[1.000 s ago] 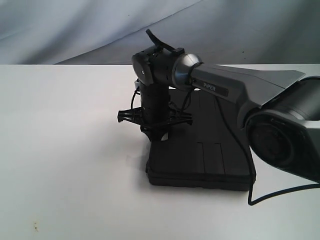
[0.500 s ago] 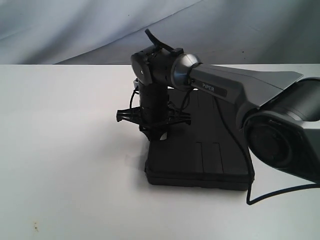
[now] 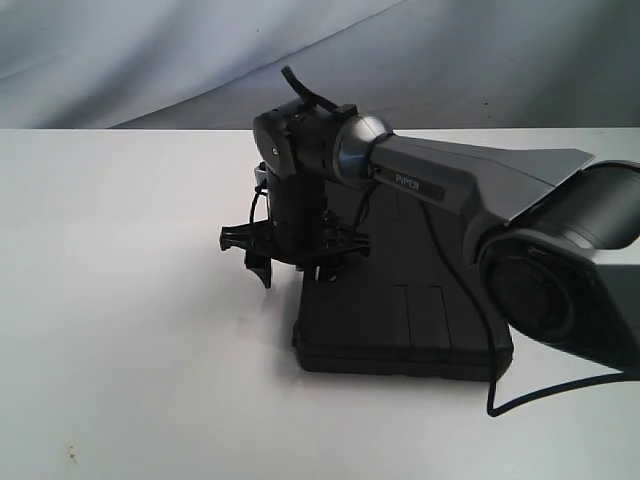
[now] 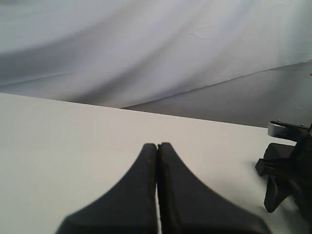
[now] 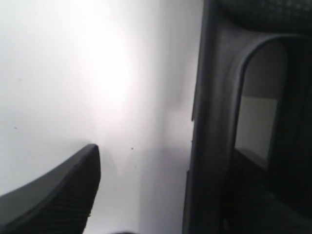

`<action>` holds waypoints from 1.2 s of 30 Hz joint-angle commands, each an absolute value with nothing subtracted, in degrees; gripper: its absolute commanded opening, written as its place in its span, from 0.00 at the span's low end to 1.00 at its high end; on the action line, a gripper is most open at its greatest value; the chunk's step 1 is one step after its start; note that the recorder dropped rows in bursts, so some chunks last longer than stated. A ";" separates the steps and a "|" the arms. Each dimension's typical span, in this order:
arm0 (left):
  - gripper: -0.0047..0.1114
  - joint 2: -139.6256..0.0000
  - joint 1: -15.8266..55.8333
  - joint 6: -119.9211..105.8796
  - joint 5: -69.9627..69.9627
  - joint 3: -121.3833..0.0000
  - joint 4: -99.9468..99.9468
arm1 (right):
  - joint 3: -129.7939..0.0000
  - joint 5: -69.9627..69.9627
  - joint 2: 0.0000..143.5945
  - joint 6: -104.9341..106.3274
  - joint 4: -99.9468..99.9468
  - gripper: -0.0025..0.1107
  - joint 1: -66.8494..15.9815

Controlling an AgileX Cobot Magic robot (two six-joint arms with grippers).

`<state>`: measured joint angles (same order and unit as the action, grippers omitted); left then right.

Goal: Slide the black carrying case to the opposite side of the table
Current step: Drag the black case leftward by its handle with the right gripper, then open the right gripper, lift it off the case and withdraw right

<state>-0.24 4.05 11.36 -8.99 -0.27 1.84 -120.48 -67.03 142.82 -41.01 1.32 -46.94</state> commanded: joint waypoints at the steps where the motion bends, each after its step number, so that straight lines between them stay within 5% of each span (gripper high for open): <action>1: 0.04 0.00 4.24 11.52 -8.81 0.00 2.06 | -120.04 -69.45 142.23 -40.76 1.27 0.58 -46.84; 28: 0.04 0.00 4.24 11.52 -8.81 0.00 2.06 | -120.04 -69.96 126.36 -38.91 3.69 0.58 -46.84; 30: 0.04 0.00 4.24 11.52 -8.81 0.00 2.06 | -120.04 -69.96 125.36 -38.43 3.36 0.50 -47.36; 34: 0.04 0.00 4.24 11.52 -8.81 0.00 2.06 | -120.04 -69.96 123.39 -36.03 6.42 0.02 -49.25; 36: 0.04 0.00 4.24 11.52 -8.81 0.00 2.06 | -120.04 -69.96 122.37 -36.03 9.92 0.02 -50.56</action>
<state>-0.24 4.05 11.36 -8.99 -0.27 1.84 -120.16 -69.82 124.16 -37.23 5.75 -48.96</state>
